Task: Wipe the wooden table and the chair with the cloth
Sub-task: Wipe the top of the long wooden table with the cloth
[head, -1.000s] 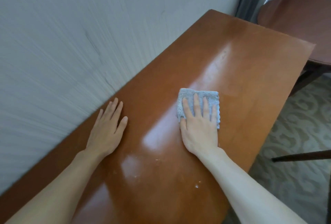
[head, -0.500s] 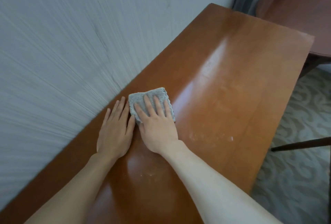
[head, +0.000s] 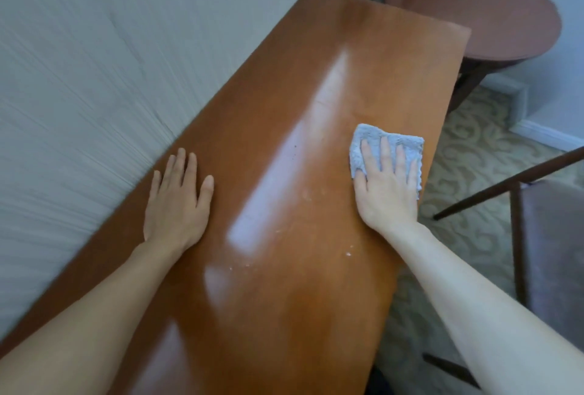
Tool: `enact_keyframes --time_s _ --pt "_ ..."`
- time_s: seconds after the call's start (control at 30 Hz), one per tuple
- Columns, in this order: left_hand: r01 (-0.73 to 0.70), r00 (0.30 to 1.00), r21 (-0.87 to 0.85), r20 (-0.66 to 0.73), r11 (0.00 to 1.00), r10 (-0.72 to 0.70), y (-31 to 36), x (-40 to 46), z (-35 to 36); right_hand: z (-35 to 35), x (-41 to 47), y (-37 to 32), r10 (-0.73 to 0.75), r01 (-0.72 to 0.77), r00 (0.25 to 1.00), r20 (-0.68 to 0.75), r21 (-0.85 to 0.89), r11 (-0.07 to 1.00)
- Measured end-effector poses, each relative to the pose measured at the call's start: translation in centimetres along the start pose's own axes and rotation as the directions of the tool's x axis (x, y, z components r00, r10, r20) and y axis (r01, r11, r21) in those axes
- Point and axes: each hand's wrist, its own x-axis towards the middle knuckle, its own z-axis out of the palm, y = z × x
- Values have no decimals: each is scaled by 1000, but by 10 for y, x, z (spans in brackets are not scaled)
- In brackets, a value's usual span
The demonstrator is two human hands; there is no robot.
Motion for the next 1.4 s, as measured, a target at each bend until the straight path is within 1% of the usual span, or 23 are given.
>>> enact_keyframes --time_s 0.07,0.17,0.27,0.37,0.53,0.63,0.73,0.83,1.0,1.13,1.2,1.33,1.4 --pt "-4 1000 2 3 1000 4 0 0 0 -1 -9 11 56 -56 998 2 -2 998" --pt "-2 1000 -4 7 1000 2 0 0 -1 -3 -18 9 115 -115 993 30 0 993" --pt "4 1000 -16 6 1000 -4 -1 1 0 -3 -27 -10 98 -98 994 39 -9 995" --pt "4 1000 -37 5 999 -4 -1 1 1 2 -33 -46 -6 6 1000 27 -23 1000" --pt "18 1000 -95 3 995 -17 0 1 -1 15 -32 -132 -205 202 977 61 45 978" --pt "35 999 -173 -5 984 -36 1 1 -4 19 -30 -178 -333 326 940 77 89 941" --pt "46 999 -231 -3 972 -48 0 2 -5 21 -26 -215 -458 440 883 106 157 884" --pt "78 996 -335 -12 939 -87 -1 2 -6 23 -20 -232 -526 506 840 134 154 849" --pt "101 993 -347 -26 932 -118 1 1 -7 21 -20 -221 -613 597 780 125 145 789" --pt "100 993 -332 -26 938 -115 1 0 -7 17 -41 -203 -625 597 772 116 203 776" --pt "79 996 -295 -21 952 -89 0 2 -7 15 -53 -182 -583 560 806 103 188 807" --pt "68 997 -241 -19 968 -74 -3 2 -4 8 -60 -120 -446 431 889 107 137 892" --pt "47 999 -235 12 971 -46 -4 2 -5 4 -58 -90 -372 361 923 103 108 926"
